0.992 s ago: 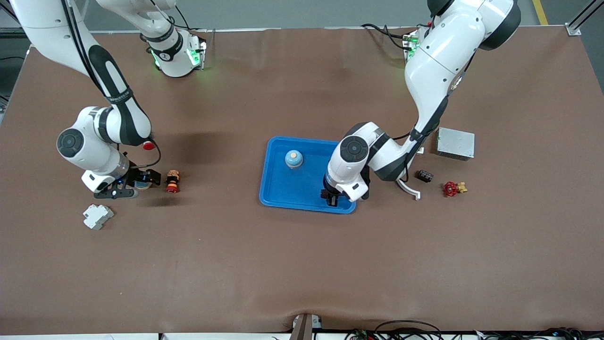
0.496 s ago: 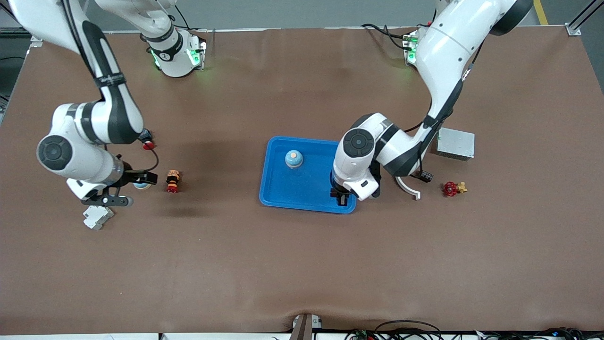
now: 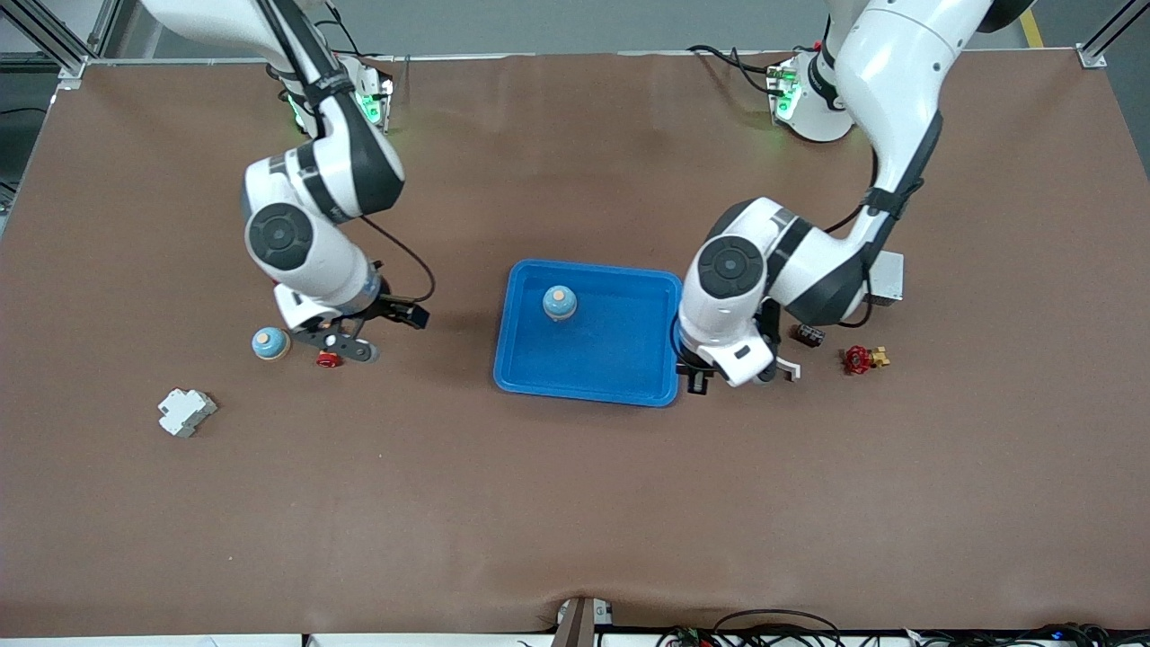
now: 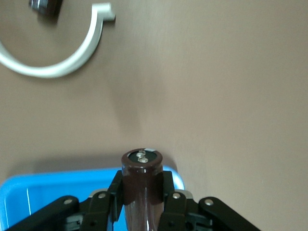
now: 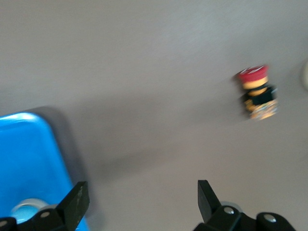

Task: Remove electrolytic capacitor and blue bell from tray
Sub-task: 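Grasp the second capacitor with the left gripper while the right gripper returns, then grasp the second bell with the right gripper while the left gripper lifts away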

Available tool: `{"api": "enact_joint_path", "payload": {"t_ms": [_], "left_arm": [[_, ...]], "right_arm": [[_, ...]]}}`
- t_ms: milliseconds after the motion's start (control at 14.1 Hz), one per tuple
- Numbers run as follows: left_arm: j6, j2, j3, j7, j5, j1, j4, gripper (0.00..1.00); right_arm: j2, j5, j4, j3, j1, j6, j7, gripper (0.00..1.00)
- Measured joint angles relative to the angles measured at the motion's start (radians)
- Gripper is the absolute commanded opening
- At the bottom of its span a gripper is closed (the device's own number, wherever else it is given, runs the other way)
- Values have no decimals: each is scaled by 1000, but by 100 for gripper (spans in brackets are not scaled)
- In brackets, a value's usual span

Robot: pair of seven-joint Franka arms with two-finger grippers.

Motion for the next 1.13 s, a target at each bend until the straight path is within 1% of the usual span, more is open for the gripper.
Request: {"api": "enact_joint_path", "payload": {"t_ms": [283, 567, 708, 921, 1134], "left_arm": [[-12, -13, -1, 105, 0, 77, -21, 0], [-46, -14, -5, 257, 0, 164, -23, 0], [-60, -14, -6, 351, 0, 221, -24, 0], [-65, -14, -7, 479, 0, 291, -27, 0], [-65, -14, -7, 600, 0, 343, -29, 0]], "right_arm": [[10, 9, -17, 0, 130, 125, 219, 100], [60, 9, -18, 0, 240, 179, 373, 100], [93, 8, -4, -1, 278, 189, 438, 100], [162, -12, 49, -2, 330, 201, 547, 100], [238, -28, 86, -2, 365, 262, 627, 100]]}}
